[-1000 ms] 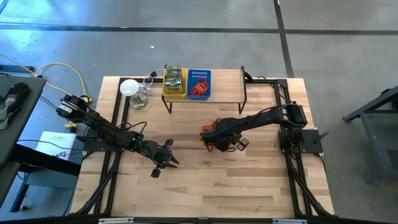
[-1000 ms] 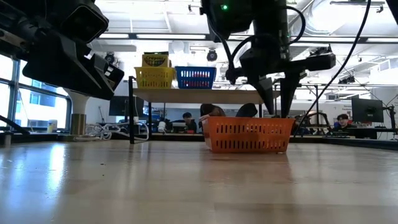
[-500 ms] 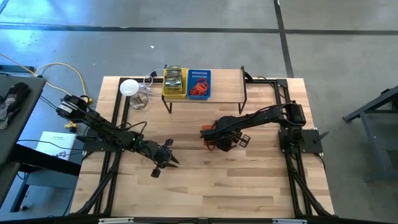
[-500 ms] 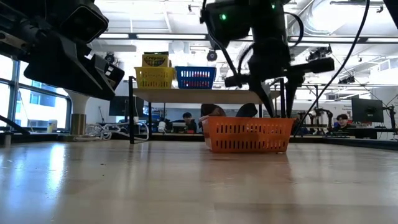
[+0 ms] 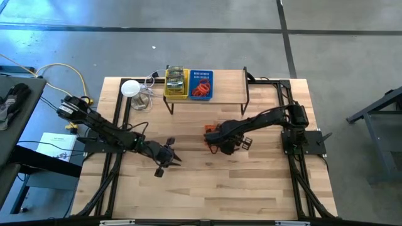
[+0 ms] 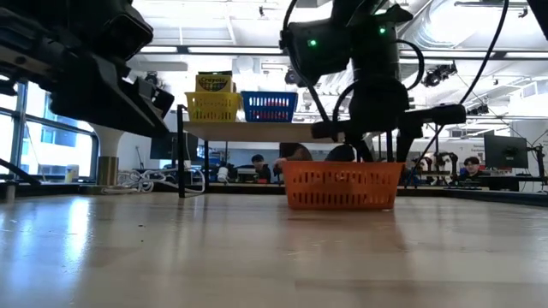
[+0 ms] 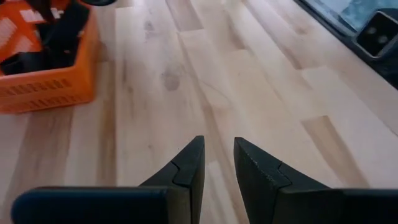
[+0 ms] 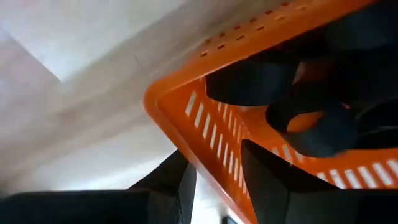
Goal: Pick & Place Office Desk Supplies
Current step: Put the orange bin with rubber bands on the shelf
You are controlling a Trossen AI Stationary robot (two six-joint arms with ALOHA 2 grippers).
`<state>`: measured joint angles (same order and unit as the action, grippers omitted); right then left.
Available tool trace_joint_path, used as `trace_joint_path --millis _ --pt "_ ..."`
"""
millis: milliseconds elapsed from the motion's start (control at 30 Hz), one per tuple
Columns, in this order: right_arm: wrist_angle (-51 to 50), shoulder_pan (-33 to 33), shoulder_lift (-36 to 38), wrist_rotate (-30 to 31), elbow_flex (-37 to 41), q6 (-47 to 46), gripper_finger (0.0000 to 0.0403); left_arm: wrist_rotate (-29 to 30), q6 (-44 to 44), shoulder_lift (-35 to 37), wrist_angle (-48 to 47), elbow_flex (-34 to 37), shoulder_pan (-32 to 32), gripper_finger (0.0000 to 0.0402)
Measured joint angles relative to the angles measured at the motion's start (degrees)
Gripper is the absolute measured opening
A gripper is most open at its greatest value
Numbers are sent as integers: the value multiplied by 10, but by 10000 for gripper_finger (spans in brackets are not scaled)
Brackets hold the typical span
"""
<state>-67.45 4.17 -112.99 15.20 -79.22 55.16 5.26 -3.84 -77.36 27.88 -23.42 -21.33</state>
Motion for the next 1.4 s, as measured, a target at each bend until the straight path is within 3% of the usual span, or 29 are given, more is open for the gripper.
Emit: trace_joint_path --millis 167,367,467,600,800,1033,1133,1300,1400 --pt "13 0 0 -19 0 -52 106 2 1 0 0 0 17 80" --pt "25 13 0 -30 0 -61 23 1 6 0 0 0 26 80" --pt "42 24 0 -38 0 -85 7 1 6 0 0 0 28 80" --pt "61 39 3 -48 -7 -196 4 1 5 0 1 0 28 80" --pt "40 73 6 -66 -57 -441 3 -7 5 0 6 0 27 80" --pt "-48 128 7 -64 -139 -577 3 -9 -6 0 7 0 27 80" --pt "-101 143 7 -43 -182 -626 3 -9 -9 0 7 0 27 80" --pt "-218 159 7 44 -266 -674 3 -9 -21 0 9 0 27 80" --pt "-224 153 8 81 -302 -686 3 -9 -25 0 10 0 27 80"
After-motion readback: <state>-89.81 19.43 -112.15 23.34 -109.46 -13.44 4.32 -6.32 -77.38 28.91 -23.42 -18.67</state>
